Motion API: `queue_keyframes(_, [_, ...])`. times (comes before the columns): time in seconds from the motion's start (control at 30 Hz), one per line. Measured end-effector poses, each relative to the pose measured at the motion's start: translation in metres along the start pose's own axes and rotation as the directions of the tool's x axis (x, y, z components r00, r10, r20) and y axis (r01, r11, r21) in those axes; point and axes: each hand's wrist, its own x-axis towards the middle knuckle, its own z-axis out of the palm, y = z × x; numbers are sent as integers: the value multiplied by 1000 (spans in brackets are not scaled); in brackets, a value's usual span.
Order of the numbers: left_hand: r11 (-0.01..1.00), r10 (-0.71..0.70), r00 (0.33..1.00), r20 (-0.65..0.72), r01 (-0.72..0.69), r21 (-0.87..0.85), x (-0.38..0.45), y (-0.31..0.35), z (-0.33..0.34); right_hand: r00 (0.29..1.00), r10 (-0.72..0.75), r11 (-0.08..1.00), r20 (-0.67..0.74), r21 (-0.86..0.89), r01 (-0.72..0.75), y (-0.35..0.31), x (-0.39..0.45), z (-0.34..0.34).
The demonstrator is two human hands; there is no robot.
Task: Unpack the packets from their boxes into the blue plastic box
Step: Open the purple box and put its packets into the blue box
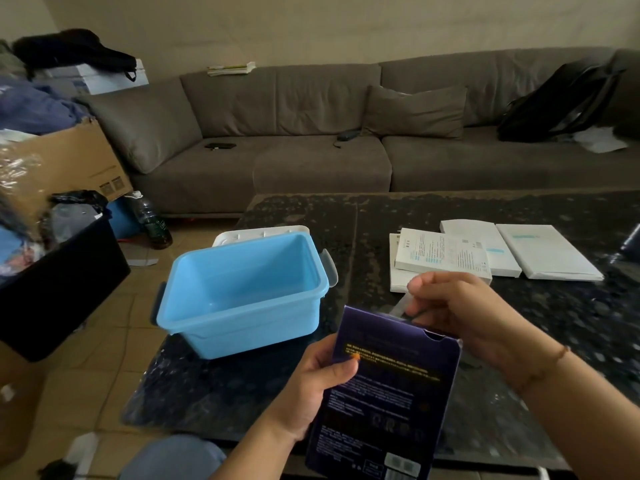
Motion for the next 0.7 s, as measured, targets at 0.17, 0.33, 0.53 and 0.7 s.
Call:
queue_keyframes(0.17, [999, 12, 1000, 25, -11, -39, -1, 2, -1, 922, 203, 940, 331, 199, -278, 42, 5, -1])
queue_keyframes(0.33, [997, 4, 999, -38, -7, -77, -3, 5, -6, 936, 116, 950, 332, 238, -202, 57, 1, -28])
queue_keyframes(0.53, [998, -20, 998, -52, 17, -58, -2, 6, -8, 913, -406, 908, -44, -131, 397, 13, -50, -20])
queue_keyframes(0.7, [999, -17, 1000, -24, 16, -45, -1, 5, -2, 892, -451, 639, 29, -687, 345, 7, -59, -4])
